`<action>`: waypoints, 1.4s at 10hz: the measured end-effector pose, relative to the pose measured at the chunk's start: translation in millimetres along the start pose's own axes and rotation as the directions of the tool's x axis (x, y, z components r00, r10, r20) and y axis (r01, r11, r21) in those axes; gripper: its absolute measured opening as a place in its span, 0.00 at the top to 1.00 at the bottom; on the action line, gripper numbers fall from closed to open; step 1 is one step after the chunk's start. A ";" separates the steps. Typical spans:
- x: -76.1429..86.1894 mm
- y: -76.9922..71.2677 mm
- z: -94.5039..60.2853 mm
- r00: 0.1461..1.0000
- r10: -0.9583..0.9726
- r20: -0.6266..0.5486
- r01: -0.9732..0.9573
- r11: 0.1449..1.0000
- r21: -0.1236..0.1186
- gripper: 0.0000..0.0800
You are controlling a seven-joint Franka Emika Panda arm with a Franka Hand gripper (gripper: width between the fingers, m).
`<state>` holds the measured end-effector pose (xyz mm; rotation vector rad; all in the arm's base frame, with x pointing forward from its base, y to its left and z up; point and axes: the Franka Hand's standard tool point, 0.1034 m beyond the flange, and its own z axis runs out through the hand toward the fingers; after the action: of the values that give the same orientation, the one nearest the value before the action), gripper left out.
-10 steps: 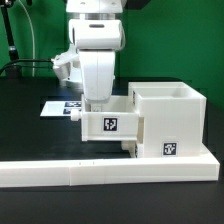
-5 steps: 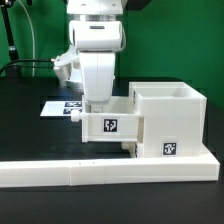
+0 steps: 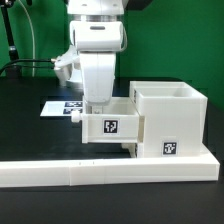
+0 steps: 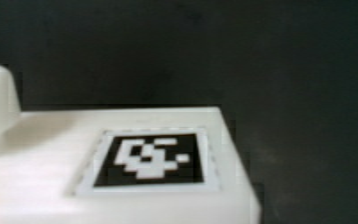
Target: Assemble drawer
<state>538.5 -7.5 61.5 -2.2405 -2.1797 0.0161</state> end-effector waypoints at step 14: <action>8.2 -2.4 6.2 0.998 -0.063 0.027 0.064 0.997 -0.035 0.95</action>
Offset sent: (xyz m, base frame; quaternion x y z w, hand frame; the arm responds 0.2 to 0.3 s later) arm -0.0175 0.0068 -0.0025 -0.0097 -0.0076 -0.0325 0.9994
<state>536.1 0.8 55.4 -2.2003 -2.2812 0.0050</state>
